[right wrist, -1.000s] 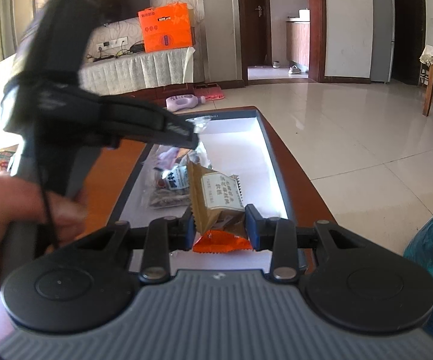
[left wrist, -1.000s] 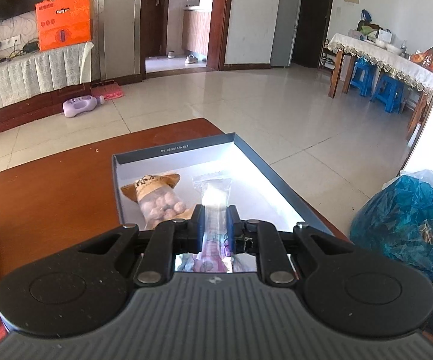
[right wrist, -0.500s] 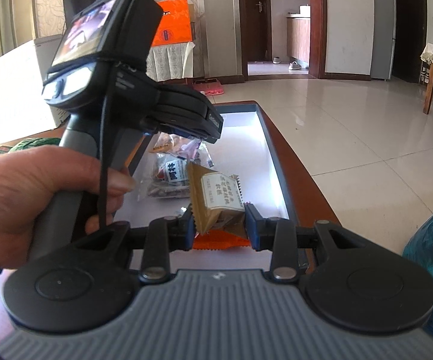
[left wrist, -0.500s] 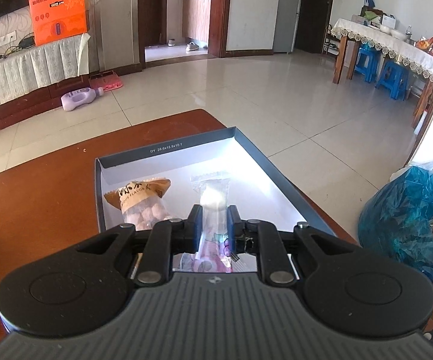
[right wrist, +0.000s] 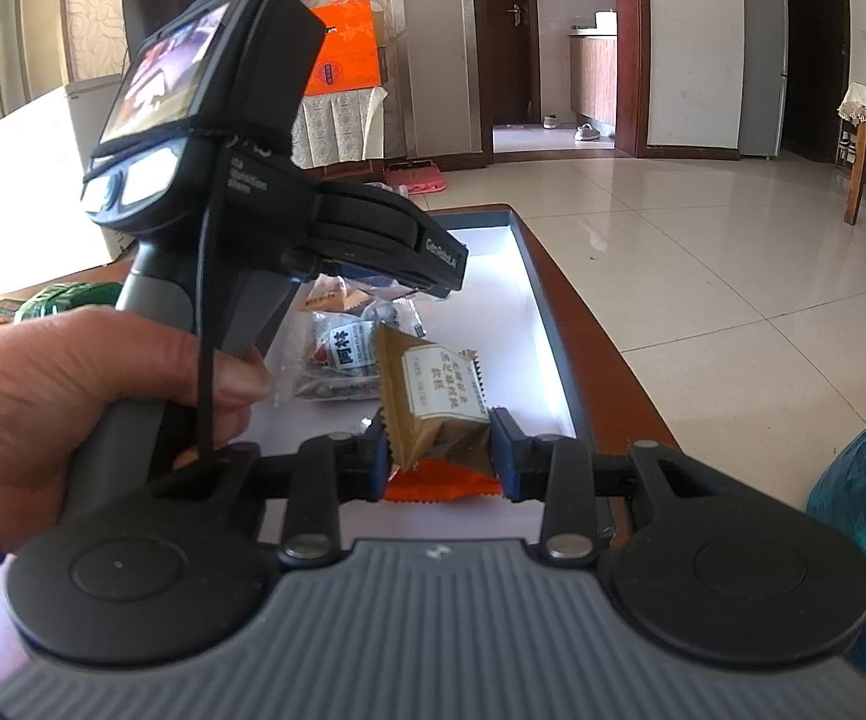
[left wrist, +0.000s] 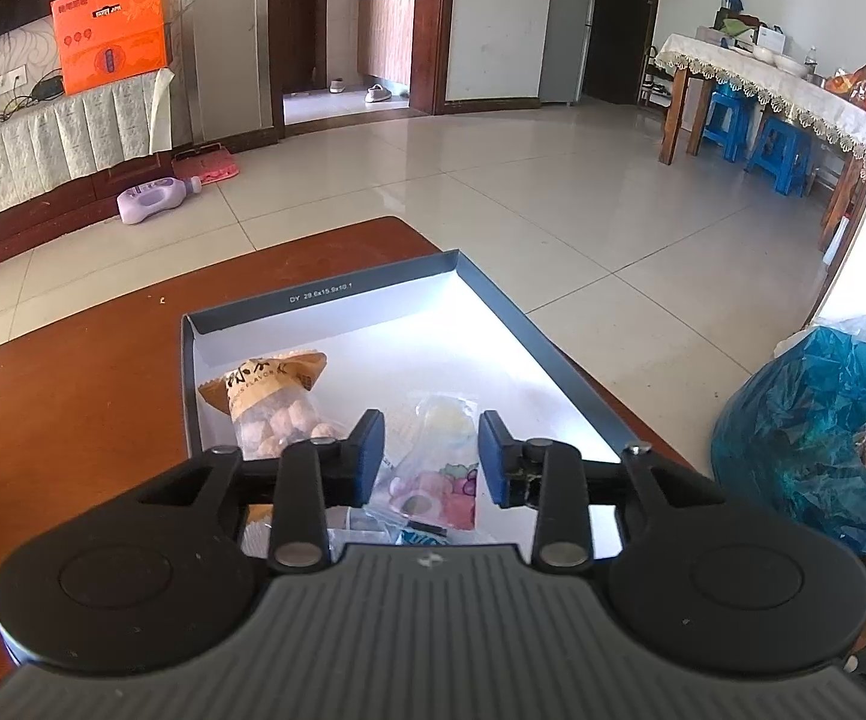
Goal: Organize snacks
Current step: 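Open the left tool to drop the stick-candy bag into the box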
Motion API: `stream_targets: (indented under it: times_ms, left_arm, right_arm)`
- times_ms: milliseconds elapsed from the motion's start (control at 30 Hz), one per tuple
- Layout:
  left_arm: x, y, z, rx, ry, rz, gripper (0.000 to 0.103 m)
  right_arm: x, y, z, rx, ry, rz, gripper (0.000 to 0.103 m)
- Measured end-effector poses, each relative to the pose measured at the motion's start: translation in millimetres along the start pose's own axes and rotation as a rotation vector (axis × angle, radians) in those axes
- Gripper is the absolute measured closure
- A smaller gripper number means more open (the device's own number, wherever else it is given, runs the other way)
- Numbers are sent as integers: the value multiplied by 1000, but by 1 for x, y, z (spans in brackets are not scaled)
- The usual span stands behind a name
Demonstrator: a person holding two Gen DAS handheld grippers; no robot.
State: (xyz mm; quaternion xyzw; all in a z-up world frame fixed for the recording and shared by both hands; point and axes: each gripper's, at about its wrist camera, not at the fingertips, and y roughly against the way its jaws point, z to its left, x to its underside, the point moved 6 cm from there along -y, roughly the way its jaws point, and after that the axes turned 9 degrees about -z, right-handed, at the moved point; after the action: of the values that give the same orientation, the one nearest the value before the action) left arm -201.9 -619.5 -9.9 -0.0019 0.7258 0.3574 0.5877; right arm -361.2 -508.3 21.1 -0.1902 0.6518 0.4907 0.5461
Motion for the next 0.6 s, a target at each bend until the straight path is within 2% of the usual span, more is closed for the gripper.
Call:
stream_targets:
  times_ms: [133,600]
  left_arm:
    - [0,4,0,-10,-4,-10,39]
    - [3,16,-4,-5,2,-19,38]
  right_arm:
    - [0,0,-1,-2,-2,1,66]
    - [0,-1,-2,-4,-2,1,66]
